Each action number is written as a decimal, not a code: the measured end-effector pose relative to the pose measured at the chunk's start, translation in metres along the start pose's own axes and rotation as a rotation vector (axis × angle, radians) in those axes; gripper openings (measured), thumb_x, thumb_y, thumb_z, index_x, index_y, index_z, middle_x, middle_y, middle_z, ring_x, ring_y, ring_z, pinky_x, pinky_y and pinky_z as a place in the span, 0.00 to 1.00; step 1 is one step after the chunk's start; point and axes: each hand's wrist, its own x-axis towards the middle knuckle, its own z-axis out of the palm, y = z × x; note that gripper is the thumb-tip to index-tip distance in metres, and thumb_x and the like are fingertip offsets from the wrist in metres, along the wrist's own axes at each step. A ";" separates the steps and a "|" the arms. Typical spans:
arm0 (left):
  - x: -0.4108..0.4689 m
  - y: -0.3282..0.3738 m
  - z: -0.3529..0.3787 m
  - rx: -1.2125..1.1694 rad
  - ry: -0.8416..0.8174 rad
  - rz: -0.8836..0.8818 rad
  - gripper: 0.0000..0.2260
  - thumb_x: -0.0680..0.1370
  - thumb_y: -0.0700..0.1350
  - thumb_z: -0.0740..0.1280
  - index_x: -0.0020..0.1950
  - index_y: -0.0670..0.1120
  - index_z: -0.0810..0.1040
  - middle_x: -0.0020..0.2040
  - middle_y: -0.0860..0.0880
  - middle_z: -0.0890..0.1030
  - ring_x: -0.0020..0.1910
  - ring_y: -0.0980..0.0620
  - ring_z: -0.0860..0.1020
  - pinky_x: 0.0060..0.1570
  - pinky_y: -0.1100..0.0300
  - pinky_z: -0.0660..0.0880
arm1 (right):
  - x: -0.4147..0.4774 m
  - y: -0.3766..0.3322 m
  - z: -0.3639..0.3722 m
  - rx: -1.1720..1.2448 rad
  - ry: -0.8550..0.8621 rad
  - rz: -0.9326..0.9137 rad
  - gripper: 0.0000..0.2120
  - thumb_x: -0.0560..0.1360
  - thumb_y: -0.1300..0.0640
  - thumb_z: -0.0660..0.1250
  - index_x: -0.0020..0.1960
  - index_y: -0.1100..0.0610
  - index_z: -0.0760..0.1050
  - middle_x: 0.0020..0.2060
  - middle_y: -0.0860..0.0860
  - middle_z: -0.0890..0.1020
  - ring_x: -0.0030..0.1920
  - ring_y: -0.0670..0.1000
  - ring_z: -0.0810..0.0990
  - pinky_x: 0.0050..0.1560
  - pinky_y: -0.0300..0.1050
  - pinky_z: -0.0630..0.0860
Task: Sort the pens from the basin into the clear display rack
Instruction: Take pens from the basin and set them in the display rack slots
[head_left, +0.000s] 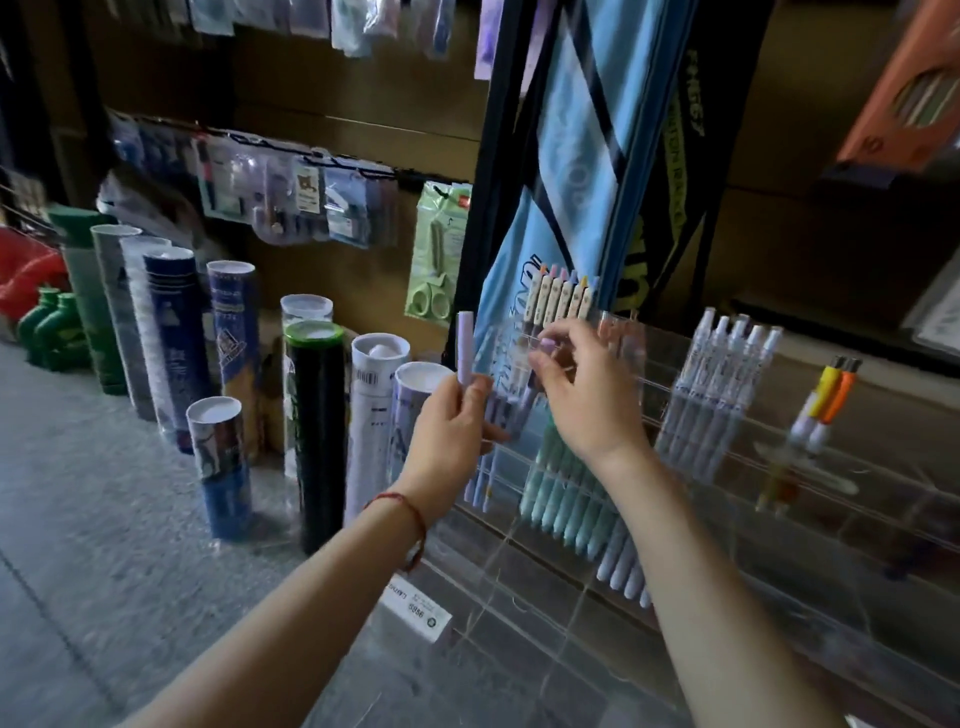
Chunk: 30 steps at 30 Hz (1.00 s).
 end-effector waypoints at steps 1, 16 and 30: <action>0.003 -0.004 -0.001 0.014 -0.005 0.006 0.07 0.81 0.45 0.55 0.52 0.44 0.70 0.41 0.47 0.76 0.28 0.58 0.78 0.33 0.63 0.74 | 0.000 0.002 0.003 -0.033 -0.044 0.021 0.03 0.78 0.56 0.64 0.50 0.54 0.72 0.37 0.43 0.77 0.35 0.38 0.74 0.30 0.26 0.68; 0.022 -0.029 -0.015 0.016 -0.012 -0.043 0.08 0.81 0.45 0.55 0.52 0.44 0.71 0.39 0.48 0.76 0.24 0.58 0.77 0.32 0.61 0.74 | 0.007 -0.009 0.009 -0.541 -0.487 0.244 0.09 0.74 0.53 0.69 0.44 0.57 0.73 0.44 0.50 0.81 0.44 0.52 0.78 0.47 0.45 0.75; 0.002 -0.017 -0.016 0.075 0.107 0.187 0.12 0.81 0.46 0.55 0.46 0.41 0.73 0.32 0.49 0.73 0.32 0.52 0.70 0.32 0.65 0.66 | -0.003 -0.011 0.011 -0.592 -0.377 0.230 0.08 0.75 0.53 0.68 0.48 0.57 0.77 0.44 0.50 0.82 0.40 0.49 0.78 0.30 0.32 0.64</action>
